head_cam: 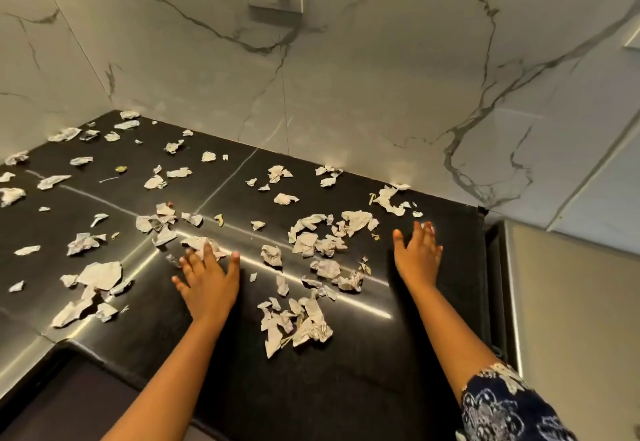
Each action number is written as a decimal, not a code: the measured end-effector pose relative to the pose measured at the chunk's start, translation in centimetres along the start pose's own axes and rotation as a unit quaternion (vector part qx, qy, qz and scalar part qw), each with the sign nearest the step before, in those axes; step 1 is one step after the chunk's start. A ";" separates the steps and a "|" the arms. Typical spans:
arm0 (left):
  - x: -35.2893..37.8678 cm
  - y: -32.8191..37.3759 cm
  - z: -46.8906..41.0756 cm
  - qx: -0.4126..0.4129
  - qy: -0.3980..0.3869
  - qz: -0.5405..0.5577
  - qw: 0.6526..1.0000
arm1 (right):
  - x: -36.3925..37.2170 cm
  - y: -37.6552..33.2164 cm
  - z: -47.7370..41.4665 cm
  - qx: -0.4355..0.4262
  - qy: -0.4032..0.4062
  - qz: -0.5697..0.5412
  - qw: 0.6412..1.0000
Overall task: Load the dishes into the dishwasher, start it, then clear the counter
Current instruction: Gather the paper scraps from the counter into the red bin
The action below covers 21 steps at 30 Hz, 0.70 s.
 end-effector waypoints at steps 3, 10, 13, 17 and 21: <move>1.2 1.9 -1.3 0.059 -0.043 -0.038 0.997 | 1.0 -1.4 -3.2 -0.009 -0.045 0.058 0.997; 2.2 2.9 -2.4 0.286 -0.131 -0.022 0.949 | 4.0 -6.5 -3.1 -0.254 -0.200 0.116 0.939; 1.8 2.4 -2.2 0.280 -0.029 0.071 0.957 | 3.5 -6.0 -2.7 -0.265 -0.174 -0.033 0.948; 1.6 2.2 -3.1 0.043 0.069 0.080 0.993 | 1.7 -2.2 -6.7 -0.093 0.006 -0.034 0.995; 2.6 2.9 -3.6 0.036 -0.019 -0.075 0.996 | 1.6 -1.5 -10.5 -0.027 -0.067 0.073 0.995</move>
Point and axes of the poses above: each hand's wrist, its own z-axis away from the middle knuckle, its own x-axis out of the palm, y = z × x, the point moved 1 cm from there along -z, towards the middle knuckle, and after that the axes turned 5 degrees about y, right-handed, at the moved point
